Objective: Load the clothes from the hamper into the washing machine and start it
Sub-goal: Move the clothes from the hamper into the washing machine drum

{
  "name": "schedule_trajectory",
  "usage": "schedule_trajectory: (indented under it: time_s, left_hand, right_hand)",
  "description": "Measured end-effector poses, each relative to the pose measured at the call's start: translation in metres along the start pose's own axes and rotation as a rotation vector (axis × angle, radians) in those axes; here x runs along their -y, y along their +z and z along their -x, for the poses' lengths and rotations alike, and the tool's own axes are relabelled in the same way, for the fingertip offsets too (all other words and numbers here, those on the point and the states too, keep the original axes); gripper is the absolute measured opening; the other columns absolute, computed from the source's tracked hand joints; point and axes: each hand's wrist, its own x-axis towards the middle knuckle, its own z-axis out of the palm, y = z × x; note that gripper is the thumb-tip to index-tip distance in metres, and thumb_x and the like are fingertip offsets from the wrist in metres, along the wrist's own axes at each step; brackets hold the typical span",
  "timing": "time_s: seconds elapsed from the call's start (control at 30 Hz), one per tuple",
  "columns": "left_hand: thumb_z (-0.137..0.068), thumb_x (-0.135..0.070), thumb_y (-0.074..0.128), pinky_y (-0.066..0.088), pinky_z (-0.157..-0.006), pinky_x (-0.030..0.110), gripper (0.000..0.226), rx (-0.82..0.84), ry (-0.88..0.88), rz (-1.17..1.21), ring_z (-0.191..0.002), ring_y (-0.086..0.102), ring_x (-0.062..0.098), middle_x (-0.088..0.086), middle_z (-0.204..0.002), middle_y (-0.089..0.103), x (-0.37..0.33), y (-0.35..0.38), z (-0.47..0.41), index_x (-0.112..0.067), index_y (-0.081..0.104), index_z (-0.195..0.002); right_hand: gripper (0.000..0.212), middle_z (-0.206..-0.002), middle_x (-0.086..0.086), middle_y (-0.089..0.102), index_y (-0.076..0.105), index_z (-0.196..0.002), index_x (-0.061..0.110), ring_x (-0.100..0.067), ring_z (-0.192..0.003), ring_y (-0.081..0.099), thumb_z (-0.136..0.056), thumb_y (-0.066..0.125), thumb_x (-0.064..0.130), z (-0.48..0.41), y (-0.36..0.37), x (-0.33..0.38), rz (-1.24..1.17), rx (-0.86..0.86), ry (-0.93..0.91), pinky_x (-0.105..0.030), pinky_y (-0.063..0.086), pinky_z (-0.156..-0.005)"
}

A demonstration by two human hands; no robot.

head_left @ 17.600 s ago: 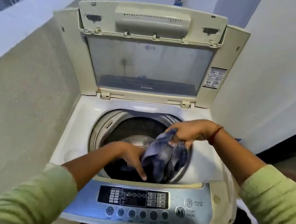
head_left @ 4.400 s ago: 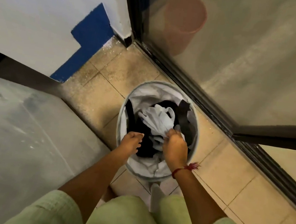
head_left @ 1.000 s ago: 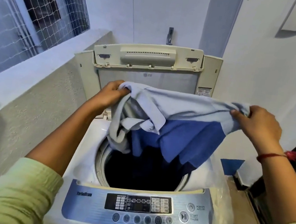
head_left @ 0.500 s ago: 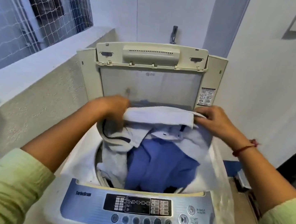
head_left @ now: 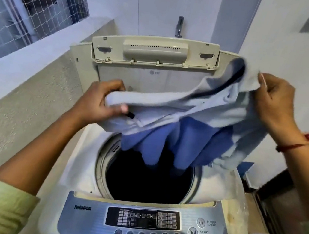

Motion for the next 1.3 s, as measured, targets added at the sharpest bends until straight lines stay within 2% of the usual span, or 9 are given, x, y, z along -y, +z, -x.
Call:
schedule_trajectory:
  time_s: [0.2, 0.3, 0.43, 0.53, 0.7, 0.87, 0.97, 1.17, 1.3]
  left_hand:
    - [-0.077, -0.039, 0.062, 0.051, -0.082, 0.032, 0.039, 0.658, -0.275, -0.945, -0.105, 0.062, 0.025, 0.003, -0.113, 0.065, 0.032, 0.036, 0.021, -0.026, 0.06, -0.114]
    - [-0.065, -0.047, 0.06, 0.048, -0.075, 0.03, 0.036, 0.486, -0.318, -0.76, -0.095, 0.065, 0.019, -0.003, -0.097, 0.071, 0.037, 0.025, 0.026, -0.027, 0.068, -0.095]
    - [-0.067, -0.038, 0.062, 0.049, -0.063, 0.009, 0.015, -0.13, -0.454, 0.455, -0.065, 0.059, -0.012, -0.023, -0.067, 0.069, 0.024, -0.001, 0.03, -0.031, 0.074, -0.075]
    - [-0.096, -0.01, 0.045, 0.046, -0.061, 0.003, 0.047, -0.262, -0.592, 0.726, -0.06, 0.06, -0.012, -0.02, -0.062, 0.068, 0.029, 0.019, 0.027, -0.032, 0.075, -0.067]
    - [-0.086, -0.046, 0.046, 0.047, -0.084, 0.025, 0.048, 0.693, -0.429, -0.396, -0.102, 0.062, 0.019, 0.008, -0.12, 0.065, 0.075, 0.057, 0.018, -0.017, 0.057, -0.123]
    - [-0.09, -0.047, 0.033, 0.05, -0.053, 0.037, 0.032, 0.049, -0.119, -0.8, -0.073, 0.068, 0.037, 0.015, -0.093, 0.067, 0.081, 0.056, -0.018, -0.023, 0.046, -0.108]
    - [-0.084, -0.034, 0.043, 0.047, -0.044, 0.035, 0.028, -0.14, -0.02, -0.7, -0.064, 0.066, 0.038, 0.015, -0.089, 0.064, 0.074, 0.053, -0.006, -0.021, 0.049, -0.108]
    - [-0.097, -0.025, 0.044, 0.045, -0.092, 0.036, 0.038, 1.05, -0.49, -0.446, -0.115, 0.057, 0.033, 0.012, -0.134, 0.053, 0.061, 0.144, 0.071, -0.02, 0.047, -0.134]
    - [-0.094, -0.024, 0.047, 0.04, -0.103, 0.04, 0.043, 1.656, -0.672, -0.411, -0.113, 0.052, 0.028, 0.015, -0.14, 0.048, 0.082, 0.204, 0.122, -0.009, 0.049, -0.135]
  right_hand:
    - [0.05, -0.07, 0.009, 0.068, 0.065, -0.077, 0.019, -0.011, -0.068, 0.061, -0.06, 0.07, 0.065, 0.035, 0.004, -0.022, 0.199, 1.202, 0.246, -0.026, 0.048, -0.065]
    - [0.033, -0.082, 0.009, 0.068, 0.064, -0.083, 0.025, -0.015, -0.083, 0.062, -0.058, 0.084, 0.034, 0.05, 0.017, -0.018, 0.5, 1.478, 0.224, -0.027, 0.05, -0.075]
    - [0.02, -0.085, -0.004, 0.065, 0.055, -0.071, 0.026, -0.022, -0.083, 0.06, -0.072, 0.074, 0.02, 0.024, 0.001, -0.016, 0.599, 1.207, 0.19, -0.03, 0.047, -0.076]
    - [0.016, -0.095, -0.007, 0.061, 0.061, -0.096, 0.011, -0.022, -0.091, 0.056, -0.082, 0.064, 0.004, 0.019, 0.01, -0.036, 0.26, 0.921, 0.274, -0.028, 0.042, -0.076]
    - [0.022, -0.09, -0.015, 0.067, 0.067, -0.088, 0.013, -0.02, -0.081, 0.053, -0.085, 0.051, -0.002, 0.049, 0.073, -0.082, -0.132, 0.818, 0.74, -0.032, 0.044, -0.066]
    - [0.033, -0.086, -0.001, 0.062, 0.065, -0.092, 0.008, -0.008, -0.077, 0.053, -0.074, 0.037, 0.005, 0.046, 0.114, -0.049, -0.266, 0.136, 0.569, -0.023, 0.043, -0.066]
    - [0.033, -0.09, -0.012, 0.062, 0.065, -0.09, -0.003, -0.017, -0.086, 0.055, -0.068, 0.042, 0.004, 0.06, 0.112, -0.032, -0.153, 0.246, 0.323, -0.021, 0.037, -0.069]
    - [0.016, -0.096, -0.016, 0.059, 0.058, -0.093, 0.005, -0.025, -0.089, 0.057, -0.081, 0.057, 0.014, 0.121, 0.134, -0.047, 0.283, 1.476, 0.141, -0.024, 0.036, -0.063]
    - [0.016, -0.093, -0.012, 0.059, 0.054, -0.085, 0.014, -0.023, -0.086, 0.054, -0.082, 0.065, 0.024, 0.171, 0.176, -0.054, 0.392, 1.834, 0.181, -0.029, 0.047, -0.073]
